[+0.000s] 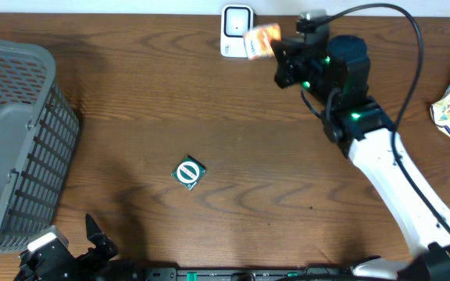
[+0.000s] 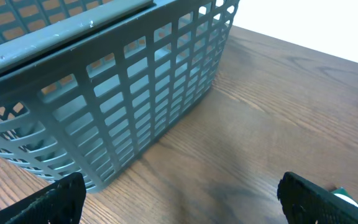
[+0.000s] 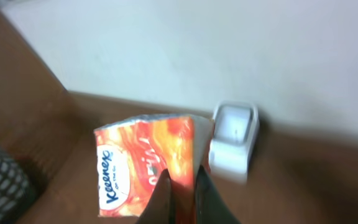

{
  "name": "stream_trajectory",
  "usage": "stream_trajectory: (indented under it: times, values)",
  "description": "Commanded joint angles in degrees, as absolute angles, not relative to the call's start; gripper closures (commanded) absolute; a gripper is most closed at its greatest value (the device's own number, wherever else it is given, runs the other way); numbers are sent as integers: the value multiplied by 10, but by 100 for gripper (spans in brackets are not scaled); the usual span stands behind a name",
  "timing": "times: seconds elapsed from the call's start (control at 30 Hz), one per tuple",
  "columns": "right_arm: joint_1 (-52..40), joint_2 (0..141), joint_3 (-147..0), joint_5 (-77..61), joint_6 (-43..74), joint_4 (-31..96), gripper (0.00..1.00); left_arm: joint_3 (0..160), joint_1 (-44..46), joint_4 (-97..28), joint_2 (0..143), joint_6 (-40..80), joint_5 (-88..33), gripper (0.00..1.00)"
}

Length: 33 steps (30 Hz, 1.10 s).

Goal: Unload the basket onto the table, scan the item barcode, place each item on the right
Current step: 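Hold the Kleenex box in front of the white scanner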

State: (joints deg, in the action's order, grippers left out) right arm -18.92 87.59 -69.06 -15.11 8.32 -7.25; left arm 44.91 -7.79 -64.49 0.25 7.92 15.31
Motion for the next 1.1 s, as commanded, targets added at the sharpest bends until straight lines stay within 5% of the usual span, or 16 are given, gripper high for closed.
stream_trajectory:
  times: [0.0,0.4,1.07]
  values:
    - [-194,935,-679,-191,-24,-148,99,449,-80,-645,2,83,154,2]
    - [-194,1181,-709,-163,11,-572,99,450,-80,-645,2,83,154,2]
    - [-184,1494,-1104,-63,33,-472,99,450,-80,-645,2,83,154,2]
